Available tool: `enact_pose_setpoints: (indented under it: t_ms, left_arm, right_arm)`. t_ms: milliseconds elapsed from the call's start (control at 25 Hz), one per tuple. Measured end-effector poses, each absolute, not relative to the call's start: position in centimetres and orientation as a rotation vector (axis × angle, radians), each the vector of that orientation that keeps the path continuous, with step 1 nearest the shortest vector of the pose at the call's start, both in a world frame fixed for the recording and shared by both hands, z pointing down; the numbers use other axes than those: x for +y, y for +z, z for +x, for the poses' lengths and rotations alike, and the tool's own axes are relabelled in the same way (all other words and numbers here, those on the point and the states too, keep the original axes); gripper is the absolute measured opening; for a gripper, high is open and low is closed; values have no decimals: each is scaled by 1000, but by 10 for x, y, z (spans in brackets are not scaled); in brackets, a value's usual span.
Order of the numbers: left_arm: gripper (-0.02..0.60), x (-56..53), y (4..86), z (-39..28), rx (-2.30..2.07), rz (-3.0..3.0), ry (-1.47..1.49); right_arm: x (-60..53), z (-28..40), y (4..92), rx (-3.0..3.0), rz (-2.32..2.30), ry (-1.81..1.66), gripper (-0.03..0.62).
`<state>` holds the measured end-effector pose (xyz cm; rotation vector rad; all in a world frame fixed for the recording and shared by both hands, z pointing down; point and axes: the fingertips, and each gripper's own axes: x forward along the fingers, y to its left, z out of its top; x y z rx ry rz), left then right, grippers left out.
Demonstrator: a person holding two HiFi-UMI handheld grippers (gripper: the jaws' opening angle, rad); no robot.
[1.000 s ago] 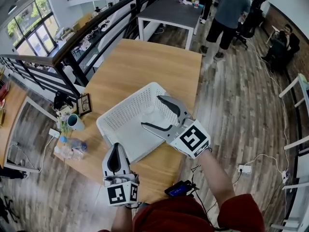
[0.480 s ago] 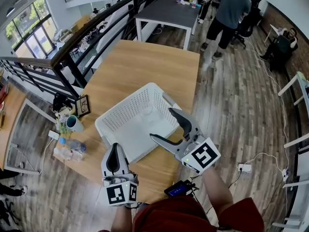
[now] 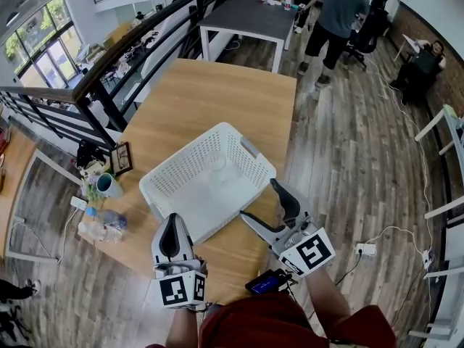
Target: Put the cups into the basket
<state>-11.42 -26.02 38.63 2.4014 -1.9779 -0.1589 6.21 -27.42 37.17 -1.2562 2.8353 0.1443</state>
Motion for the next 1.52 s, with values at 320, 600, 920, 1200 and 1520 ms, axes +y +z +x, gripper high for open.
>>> enact_pose_setpoints:
  t_ms: [320,600,920,1200,1520]
  left_arm:
    - [0,-260,385,-113,-1975,2405,-164]
    - [0,-260,384,-112,-1982,2399,-164]
    - [0,-260,385,-113,-1989,2393,-172]
    - [0,-262,387,-112,-1988,2390,-174]
    - [0,-261,386,-111,-1987,2392,-178]
  right_arm:
    - [-273,72,366,2787,-1282,134,370]
    - [-274,68,369,2827,-1249,114,368]
    - [-270,57,377,2880,-1211,148,364]
    - [-271,58,375,2867,-1207,137,320]
    - [-273,63,375,2848,-1234,139,235]
